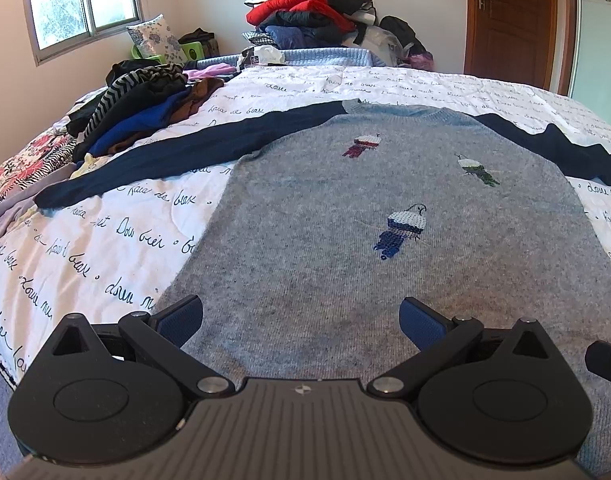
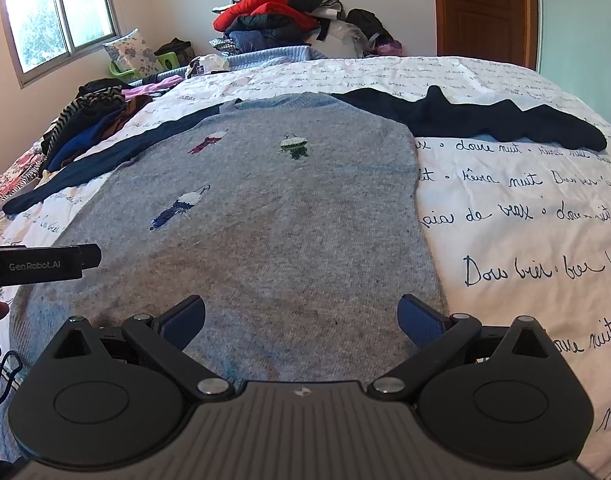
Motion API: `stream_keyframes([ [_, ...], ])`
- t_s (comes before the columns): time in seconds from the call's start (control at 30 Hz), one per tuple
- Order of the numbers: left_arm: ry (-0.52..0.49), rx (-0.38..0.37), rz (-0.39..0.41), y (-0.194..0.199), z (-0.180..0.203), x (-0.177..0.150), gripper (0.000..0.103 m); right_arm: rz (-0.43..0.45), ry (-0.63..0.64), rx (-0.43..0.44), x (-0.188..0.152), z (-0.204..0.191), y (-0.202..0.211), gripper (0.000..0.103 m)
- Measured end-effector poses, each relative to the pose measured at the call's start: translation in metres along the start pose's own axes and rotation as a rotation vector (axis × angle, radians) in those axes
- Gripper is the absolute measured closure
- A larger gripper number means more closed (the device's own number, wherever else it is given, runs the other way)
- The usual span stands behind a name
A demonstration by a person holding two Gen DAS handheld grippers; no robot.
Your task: Fold small clothes
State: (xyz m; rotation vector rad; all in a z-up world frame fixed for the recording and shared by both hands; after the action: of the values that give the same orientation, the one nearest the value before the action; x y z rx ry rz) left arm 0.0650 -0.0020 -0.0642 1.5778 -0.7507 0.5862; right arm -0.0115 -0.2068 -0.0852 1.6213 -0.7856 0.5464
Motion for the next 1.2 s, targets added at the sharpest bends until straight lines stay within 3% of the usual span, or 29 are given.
stream_keyframes([
  [1.2,-0.008,0.0,0.005,0.0006,0.0017,0.0022,0.0,0.0,-0.011,0.004,0.0003,0.0035,0.001,0.0],
])
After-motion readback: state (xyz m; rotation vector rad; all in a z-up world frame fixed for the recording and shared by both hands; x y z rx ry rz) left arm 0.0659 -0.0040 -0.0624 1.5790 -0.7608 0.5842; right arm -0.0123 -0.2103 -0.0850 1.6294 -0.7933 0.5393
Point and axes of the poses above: each gripper's, at about its wrist camera, not at the fingertips, and y roughly against the way its jaws point, z to its right, x to its top, the point moved 9 cm from there along -y, roughly the way its jaws point, and after that the axes turned 2 degrees about x, right-handed, at the moved point
